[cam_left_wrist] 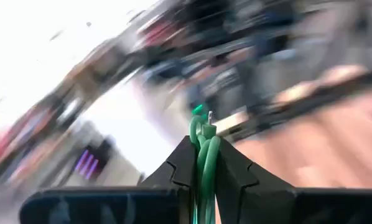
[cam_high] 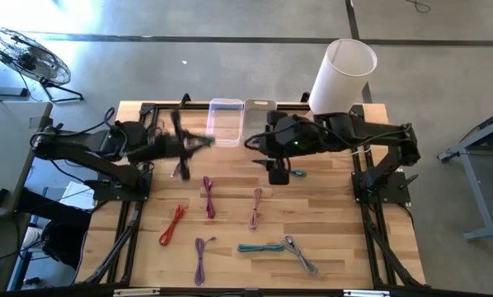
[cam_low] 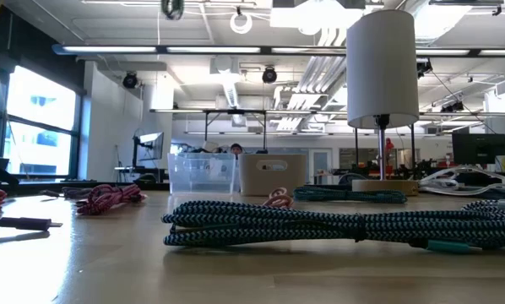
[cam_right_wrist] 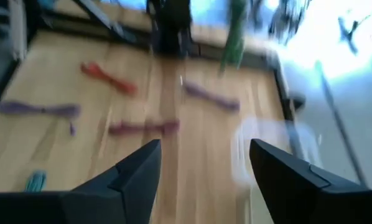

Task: Pick & Place USB Port
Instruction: Put the green charger cable into the transparent bin, then put the black and pink charger cable into the gray bin

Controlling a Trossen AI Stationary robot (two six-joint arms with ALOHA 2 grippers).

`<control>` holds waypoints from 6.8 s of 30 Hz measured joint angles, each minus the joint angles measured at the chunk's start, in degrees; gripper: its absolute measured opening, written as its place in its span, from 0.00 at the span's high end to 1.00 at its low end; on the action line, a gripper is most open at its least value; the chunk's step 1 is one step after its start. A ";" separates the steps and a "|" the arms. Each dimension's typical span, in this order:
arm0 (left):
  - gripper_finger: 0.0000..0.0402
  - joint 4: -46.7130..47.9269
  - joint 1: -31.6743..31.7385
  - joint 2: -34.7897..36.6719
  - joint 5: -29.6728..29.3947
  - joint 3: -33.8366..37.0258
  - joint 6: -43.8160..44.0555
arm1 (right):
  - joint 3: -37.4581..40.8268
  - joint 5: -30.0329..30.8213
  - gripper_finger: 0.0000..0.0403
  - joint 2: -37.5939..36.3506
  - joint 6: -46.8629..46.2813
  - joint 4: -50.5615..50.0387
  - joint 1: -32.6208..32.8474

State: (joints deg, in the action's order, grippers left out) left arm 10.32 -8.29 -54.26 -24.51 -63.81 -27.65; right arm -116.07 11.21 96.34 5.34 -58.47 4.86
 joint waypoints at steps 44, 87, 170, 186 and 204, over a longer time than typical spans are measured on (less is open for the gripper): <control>0.89 0.14 45.14 -35.40 22.90 -0.02 32.40 | 0.02 -3.03 0.40 0.00 -5.12 -9.20 -1.06; 0.98 6.63 50.27 0.13 83.78 -0.02 8.20 | 0.46 -5.11 0.48 -2.41 -14.44 -31.52 0.86; 0.99 40.35 4.02 -14.06 23.65 12.00 -29.15 | 10.16 -9.06 0.52 -2.38 -20.06 -21.60 3.12; 0.71 37.46 4.10 -20.05 26.00 12.00 -27.43 | 12.52 -11.44 0.52 -2.43 -16.65 -15.75 3.48; 0.64 33.34 4.13 -28.49 26.19 12.00 -50.55 | 12.52 -13.74 0.52 -2.43 -19.45 -14.18 4.23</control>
State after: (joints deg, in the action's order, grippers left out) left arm 43.66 -4.16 -82.74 1.68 -51.81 -78.20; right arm -103.55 -2.52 93.91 -14.11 -72.65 9.09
